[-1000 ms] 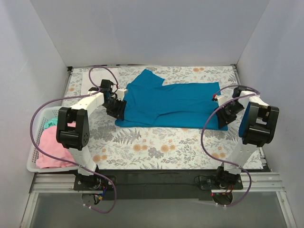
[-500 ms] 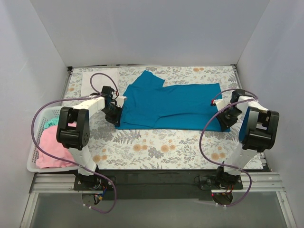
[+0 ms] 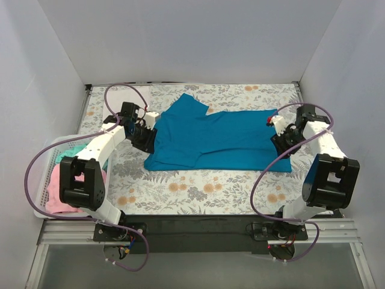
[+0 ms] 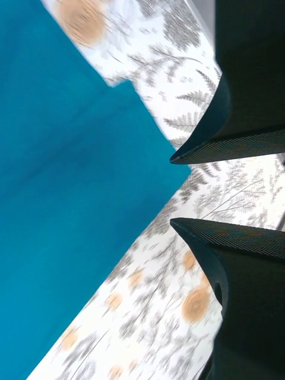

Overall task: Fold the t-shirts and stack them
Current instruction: Fold the tshirt

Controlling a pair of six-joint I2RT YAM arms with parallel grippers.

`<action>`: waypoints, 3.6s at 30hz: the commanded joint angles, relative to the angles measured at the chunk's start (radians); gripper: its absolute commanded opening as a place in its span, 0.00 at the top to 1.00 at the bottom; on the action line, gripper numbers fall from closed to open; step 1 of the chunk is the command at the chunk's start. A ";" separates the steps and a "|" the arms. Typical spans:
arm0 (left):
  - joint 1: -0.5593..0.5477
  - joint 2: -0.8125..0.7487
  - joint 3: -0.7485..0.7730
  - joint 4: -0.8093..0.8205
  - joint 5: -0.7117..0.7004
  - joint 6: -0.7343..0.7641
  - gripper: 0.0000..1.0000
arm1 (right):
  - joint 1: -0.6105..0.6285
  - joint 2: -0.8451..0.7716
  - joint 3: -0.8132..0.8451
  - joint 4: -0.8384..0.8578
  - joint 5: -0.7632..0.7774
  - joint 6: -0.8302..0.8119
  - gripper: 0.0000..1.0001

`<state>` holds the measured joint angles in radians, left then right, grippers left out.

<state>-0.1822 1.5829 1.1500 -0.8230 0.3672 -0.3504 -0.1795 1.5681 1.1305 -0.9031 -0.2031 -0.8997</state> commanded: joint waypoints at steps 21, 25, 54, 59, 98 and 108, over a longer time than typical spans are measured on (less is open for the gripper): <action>-0.033 0.157 0.008 0.059 0.058 -0.265 0.57 | 0.736 0.144 0.009 0.654 -0.394 1.160 0.36; -0.033 0.181 0.028 0.065 0.032 -0.279 0.57 | 0.787 0.201 0.014 0.682 -0.352 1.243 0.34; -0.030 0.175 -0.010 0.120 0.010 -0.309 0.56 | 0.836 0.322 0.089 0.711 -0.348 1.387 0.49; -0.026 0.175 0.011 0.130 -0.019 -0.334 0.58 | 0.839 0.340 0.100 0.711 -0.344 1.400 0.50; -0.020 0.463 0.410 0.513 0.358 -0.659 1.00 | 0.770 0.193 -0.098 0.575 -0.122 1.056 0.65; 0.000 0.460 0.350 0.565 0.233 -0.743 0.82 | 0.749 0.147 -0.107 0.535 -0.173 1.015 0.66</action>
<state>-0.2058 2.0956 1.5265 -0.2943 0.6621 -1.0607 0.5835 1.7622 1.0321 -0.3275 -0.3489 0.1551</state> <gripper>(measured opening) 0.175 0.341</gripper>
